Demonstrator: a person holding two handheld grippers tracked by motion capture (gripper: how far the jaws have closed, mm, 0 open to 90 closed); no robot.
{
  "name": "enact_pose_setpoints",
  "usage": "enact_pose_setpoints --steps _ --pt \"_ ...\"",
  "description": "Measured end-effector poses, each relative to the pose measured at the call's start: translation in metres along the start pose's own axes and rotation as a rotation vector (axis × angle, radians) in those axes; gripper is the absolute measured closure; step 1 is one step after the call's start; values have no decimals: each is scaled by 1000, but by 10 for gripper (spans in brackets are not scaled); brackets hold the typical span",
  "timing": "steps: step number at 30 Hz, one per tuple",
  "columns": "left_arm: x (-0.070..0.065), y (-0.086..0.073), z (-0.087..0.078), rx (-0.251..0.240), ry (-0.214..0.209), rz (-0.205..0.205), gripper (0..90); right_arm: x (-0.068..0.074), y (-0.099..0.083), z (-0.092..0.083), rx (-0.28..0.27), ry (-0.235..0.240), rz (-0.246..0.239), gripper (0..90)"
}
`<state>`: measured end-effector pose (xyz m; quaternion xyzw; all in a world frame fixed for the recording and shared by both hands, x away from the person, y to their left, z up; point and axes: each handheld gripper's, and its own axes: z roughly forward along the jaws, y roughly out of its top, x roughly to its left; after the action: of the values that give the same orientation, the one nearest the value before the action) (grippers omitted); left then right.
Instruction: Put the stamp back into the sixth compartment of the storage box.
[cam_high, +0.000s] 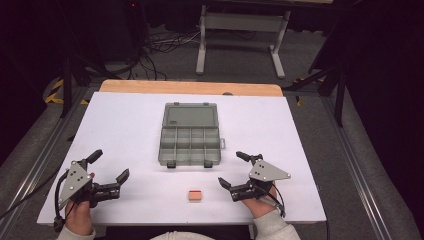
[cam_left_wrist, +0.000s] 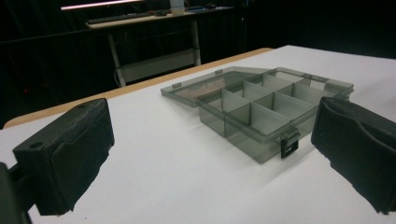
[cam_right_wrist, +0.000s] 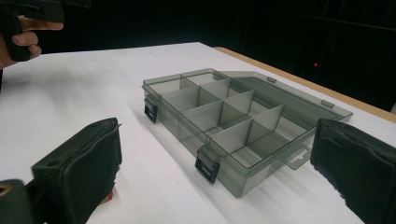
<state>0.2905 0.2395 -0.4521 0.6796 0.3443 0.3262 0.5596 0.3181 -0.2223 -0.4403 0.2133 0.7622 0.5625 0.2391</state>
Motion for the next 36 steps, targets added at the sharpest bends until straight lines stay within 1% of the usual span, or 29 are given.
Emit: enact_pose_setpoints --steps 2,4,6,8,9,12,13,16,19,22,24,28,33,35,36 --pt "0 0 0 5 -3 0 3 0 0 -1 -11 0 3 39" --pt "1 0 0 13 -14 -11 3 1 0 -2 -13 -1 6 42" --pt "1 0 0 20 -17 -9 3 1 0 -2 -14 -1 5 42" --pt "1 0 0 20 -20 -15 2 1 1 -2 -19 2 8 47" --pt "1 0 -1 15 -20 -23 2 1 1 -2 -22 4 8 52" --pt "1 1 -2 -25 -32 -73 2 2 2 -1 -23 8 7 66" --pt "1 2 -3 -30 -36 -79 2 2 2 -1 -20 9 6 69" --pt "0 2 -2 -28 -26 -68 2 3 3 -1 0 14 4 85" --pt "-1 2 -2 -21 -27 -58 2 4 3 -1 3 22 5 92" --pt "-2 2 -2 -9 -19 -33 3 5 5 -1 2 28 4 101" --pt "-2 2 -1 8 6 -15 3 5 7 -1 15 37 8 122" --pt "-1 2 0 27 12 -11 5 7 9 2 33 54 3 137" --pt "-2 3 -1 23 2 -6 5 9 14 6 38 69 -16 146" --pt "-2 3 -1 27 -15 -11 5 10 17 9 53 69 -23 149" --pt "-2 2 -1 30 -16 -13 4 10 19 12 76 71 -29 149"
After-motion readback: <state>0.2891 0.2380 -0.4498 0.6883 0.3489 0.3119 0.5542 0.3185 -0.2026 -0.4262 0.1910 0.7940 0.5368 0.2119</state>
